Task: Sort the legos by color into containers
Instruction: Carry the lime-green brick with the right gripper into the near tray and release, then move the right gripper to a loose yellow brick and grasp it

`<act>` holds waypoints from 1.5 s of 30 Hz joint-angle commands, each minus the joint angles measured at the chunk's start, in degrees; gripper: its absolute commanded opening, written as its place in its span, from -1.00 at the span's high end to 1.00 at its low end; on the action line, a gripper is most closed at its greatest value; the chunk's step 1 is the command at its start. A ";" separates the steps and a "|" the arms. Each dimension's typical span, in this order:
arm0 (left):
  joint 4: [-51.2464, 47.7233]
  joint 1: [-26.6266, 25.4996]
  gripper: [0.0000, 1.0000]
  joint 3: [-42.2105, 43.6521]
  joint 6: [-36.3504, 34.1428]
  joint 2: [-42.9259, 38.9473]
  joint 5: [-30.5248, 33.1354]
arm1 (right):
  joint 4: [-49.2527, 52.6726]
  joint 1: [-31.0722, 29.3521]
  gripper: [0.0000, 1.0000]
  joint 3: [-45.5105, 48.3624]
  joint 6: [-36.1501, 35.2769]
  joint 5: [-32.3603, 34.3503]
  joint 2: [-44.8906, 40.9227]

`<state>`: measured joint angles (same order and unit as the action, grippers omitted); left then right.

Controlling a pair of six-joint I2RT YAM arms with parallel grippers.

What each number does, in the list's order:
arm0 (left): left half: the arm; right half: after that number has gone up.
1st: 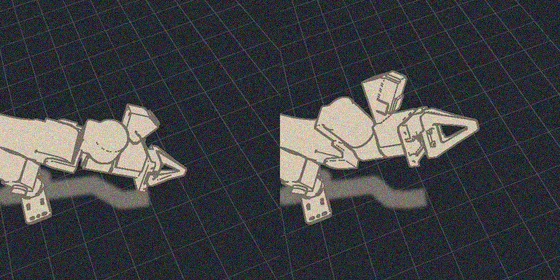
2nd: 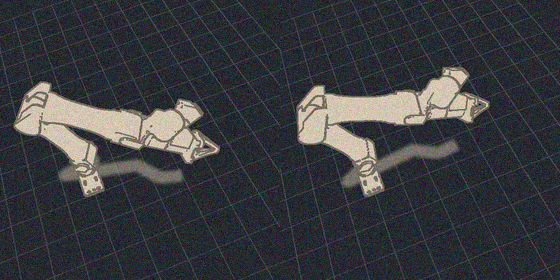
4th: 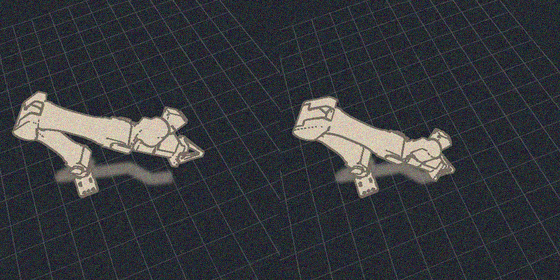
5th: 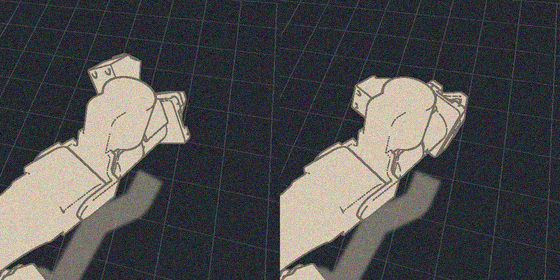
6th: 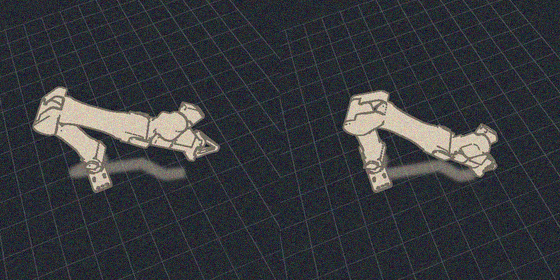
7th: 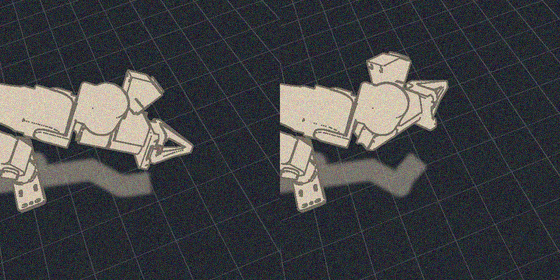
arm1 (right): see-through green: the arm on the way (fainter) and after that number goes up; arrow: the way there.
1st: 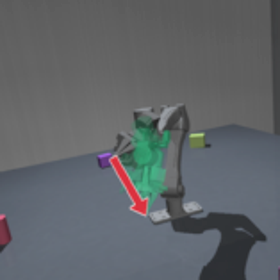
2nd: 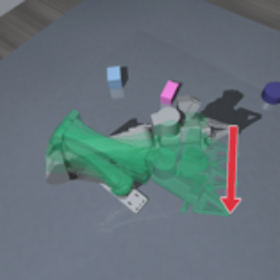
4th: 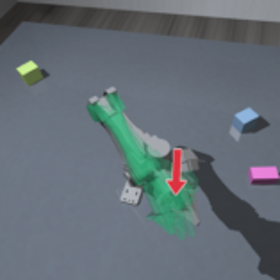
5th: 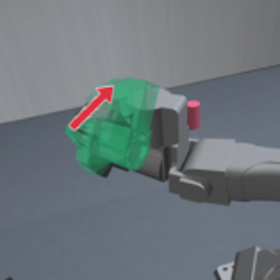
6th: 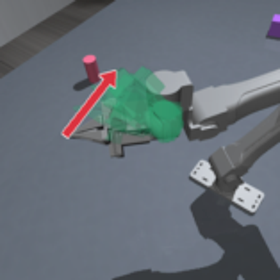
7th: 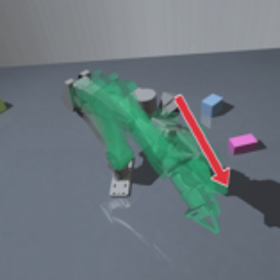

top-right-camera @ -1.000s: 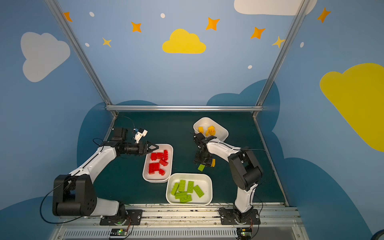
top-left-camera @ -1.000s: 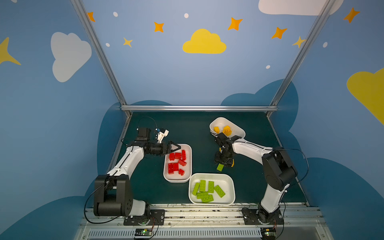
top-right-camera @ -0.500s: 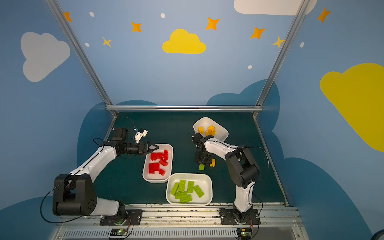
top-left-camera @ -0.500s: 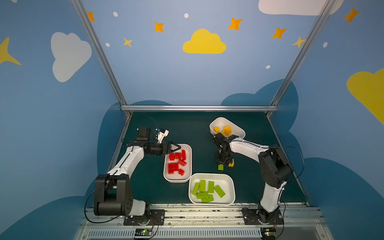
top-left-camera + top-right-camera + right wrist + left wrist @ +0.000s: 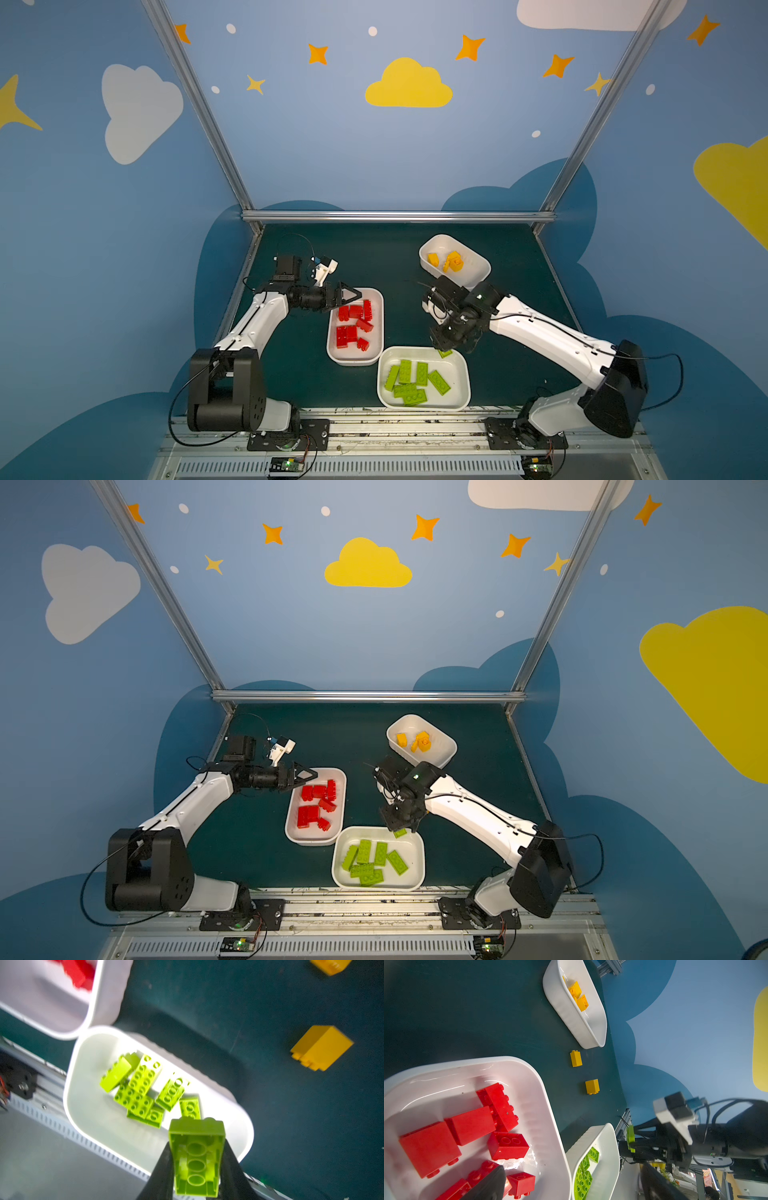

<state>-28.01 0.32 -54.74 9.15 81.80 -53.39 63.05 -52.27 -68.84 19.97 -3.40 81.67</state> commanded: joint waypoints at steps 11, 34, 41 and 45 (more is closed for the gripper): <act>-0.99 -0.11 -0.99 -0.03 -1.28 -0.93 -0.86 | -3.87 -3.89 0.39 7.88 -0.43 4.21 8.94; -0.47 -0.11 -0.99 -0.83 0.16 -2.00 -1.32 | -10.93 19.20 -0.56 -8.25 1.90 1.40 13.73; -0.97 0.02 -0.99 -0.81 0.00 -2.34 -1.17 | -14.39 20.72 -0.50 -14.19 4.11 7.40 25.25; -1.26 0.07 -0.99 -0.55 -0.18 -2.73 -0.98 | -15.74 21.33 -0.47 -16.05 4.43 9.32 29.87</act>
<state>-28.62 0.32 -54.74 9.41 80.68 -53.56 48.36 -31.59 -83.02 23.22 3.11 109.82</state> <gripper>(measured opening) 0.994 0.738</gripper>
